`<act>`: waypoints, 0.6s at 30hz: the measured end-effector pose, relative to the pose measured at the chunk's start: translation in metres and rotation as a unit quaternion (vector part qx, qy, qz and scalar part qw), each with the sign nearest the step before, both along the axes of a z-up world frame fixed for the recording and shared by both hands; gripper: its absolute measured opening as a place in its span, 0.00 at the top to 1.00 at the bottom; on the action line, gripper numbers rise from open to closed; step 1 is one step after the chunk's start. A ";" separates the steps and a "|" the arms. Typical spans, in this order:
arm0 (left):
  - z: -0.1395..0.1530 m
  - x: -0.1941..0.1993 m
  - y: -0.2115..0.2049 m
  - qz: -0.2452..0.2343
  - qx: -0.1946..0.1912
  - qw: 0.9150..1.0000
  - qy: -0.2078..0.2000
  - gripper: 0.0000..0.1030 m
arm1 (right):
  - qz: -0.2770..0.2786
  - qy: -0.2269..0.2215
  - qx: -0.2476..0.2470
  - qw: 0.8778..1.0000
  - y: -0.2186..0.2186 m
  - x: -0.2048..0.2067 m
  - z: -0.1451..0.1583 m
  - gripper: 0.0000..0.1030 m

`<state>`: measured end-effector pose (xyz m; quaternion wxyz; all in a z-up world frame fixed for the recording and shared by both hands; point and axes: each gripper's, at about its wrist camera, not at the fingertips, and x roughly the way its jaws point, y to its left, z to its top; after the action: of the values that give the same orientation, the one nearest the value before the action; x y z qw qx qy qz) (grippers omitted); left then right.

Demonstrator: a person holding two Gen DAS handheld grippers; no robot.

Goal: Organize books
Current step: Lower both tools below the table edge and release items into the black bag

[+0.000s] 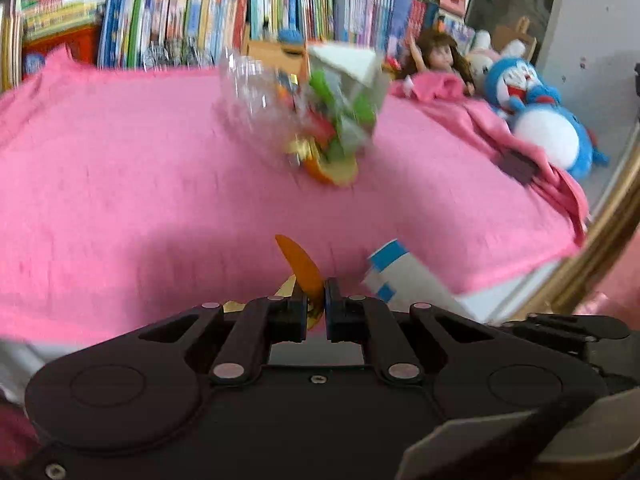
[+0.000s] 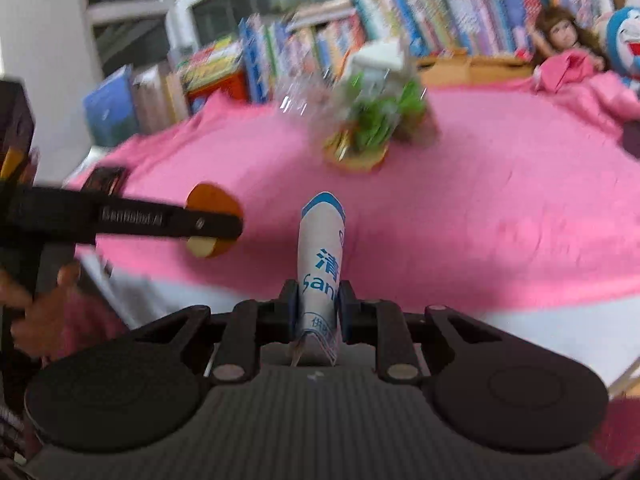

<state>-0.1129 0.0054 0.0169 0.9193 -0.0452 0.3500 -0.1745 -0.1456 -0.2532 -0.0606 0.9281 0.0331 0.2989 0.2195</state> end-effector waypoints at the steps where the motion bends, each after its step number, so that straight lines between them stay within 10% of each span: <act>1: -0.005 -0.004 0.002 -0.002 0.000 1.000 0.011 0.93 | 0.007 0.014 -0.003 1.000 0.002 -0.003 -0.006 0.76; 18: -0.160 0.012 0.008 0.020 0.085 0.967 0.240 0.91 | 0.025 0.232 -0.045 0.971 0.026 0.050 -0.130 0.67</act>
<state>-0.1011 0.0136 -0.1435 0.8123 -0.0146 0.5727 -0.1094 -0.0959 -0.2273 -0.1910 0.8280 0.0334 0.5166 0.2155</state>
